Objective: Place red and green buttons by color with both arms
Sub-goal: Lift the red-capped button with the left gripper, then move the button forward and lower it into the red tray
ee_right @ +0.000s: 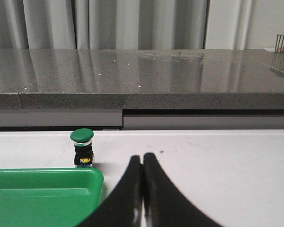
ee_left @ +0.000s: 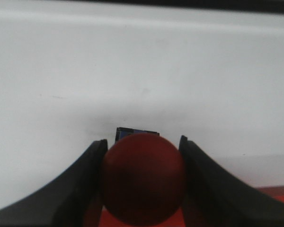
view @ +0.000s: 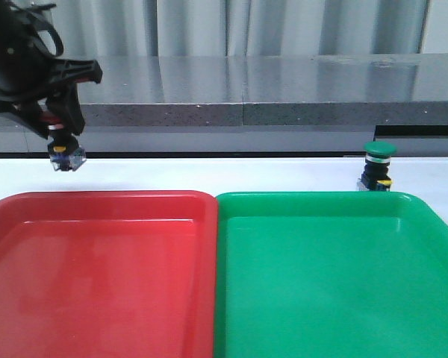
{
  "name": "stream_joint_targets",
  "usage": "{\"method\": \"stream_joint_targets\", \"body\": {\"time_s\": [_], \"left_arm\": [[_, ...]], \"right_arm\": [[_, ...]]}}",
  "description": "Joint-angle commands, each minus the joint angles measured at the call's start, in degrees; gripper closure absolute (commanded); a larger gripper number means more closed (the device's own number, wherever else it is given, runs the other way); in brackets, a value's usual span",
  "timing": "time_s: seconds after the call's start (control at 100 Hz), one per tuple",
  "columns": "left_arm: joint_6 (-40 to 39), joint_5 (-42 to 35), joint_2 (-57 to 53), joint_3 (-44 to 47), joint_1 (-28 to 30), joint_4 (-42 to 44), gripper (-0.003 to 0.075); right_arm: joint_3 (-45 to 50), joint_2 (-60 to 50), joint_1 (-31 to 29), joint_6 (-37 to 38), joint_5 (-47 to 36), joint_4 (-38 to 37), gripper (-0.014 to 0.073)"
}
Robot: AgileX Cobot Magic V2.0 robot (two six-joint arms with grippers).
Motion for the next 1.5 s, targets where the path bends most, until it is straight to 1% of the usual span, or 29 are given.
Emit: {"method": "stream_joint_targets", "body": {"time_s": [0.0, 0.06, 0.19, 0.31, 0.41, 0.64, 0.77, 0.9, 1.229, 1.329, 1.489], "left_arm": [[-2.34, -1.23, -5.85, -1.37, -1.44, 0.59, 0.0576], [-3.4, -0.47, -7.05, -0.66, -2.39, 2.01, 0.0576], [-9.55, 1.09, -10.07, 1.86, -4.91, 7.87, 0.0576], [-16.62, 2.16, -13.42, 5.35, -7.43, 15.31, 0.0576], [-20.29, 2.55, -16.19, 8.61, -9.25, 18.03, 0.0576], [-25.07, 1.87, -20.18, 17.21, -12.06, 18.04, 0.0576], [-27.88, -0.85, -21.25, 22.17, -13.75, 18.04, 0.0576], [-29.18, -3.04, -21.6, 25.4, -15.13, 18.04, 0.0576], [-29.42, -7.82, -21.6, 30.97, -15.13, 16.62, 0.0575], [-29.42, -9.55, -21.6, 32.47, -15.13, 16.35, 0.0542], [-29.42, -9.92, -21.6, 33.19, -15.13, 16.35, 0.0425]], "right_arm": [[-1.11, -1.26, -0.18, 0.03, -5.09, -0.41, 0.0658], [-1.11, -1.26, -0.18, 0.03, -5.09, -0.41, 0.0658], [-1.11, -1.26, -0.18, 0.03, -5.09, -0.41, 0.0658], [-1.11, -1.26, -0.18, 0.03, -5.09, -0.41, 0.0658], [-1.11, -1.26, -0.18, 0.03, -5.09, -0.41, 0.0658], [-1.11, -1.26, -0.18, 0.03, -5.09, -0.41, 0.0658], [-1.11, -1.26, -0.18, 0.03, -5.09, -0.41, 0.0658], [-1.11, -1.26, -0.18, 0.03, -5.09, -0.41, 0.0658], [-1.11, -1.26, -0.18, 0.03, -5.09, -0.41, 0.0658], [-1.11, -1.26, -0.18, 0.03, -5.09, -0.41, 0.0658], [-1.11, -1.26, -0.18, 0.03, -5.09, -0.41, 0.0658]]}}
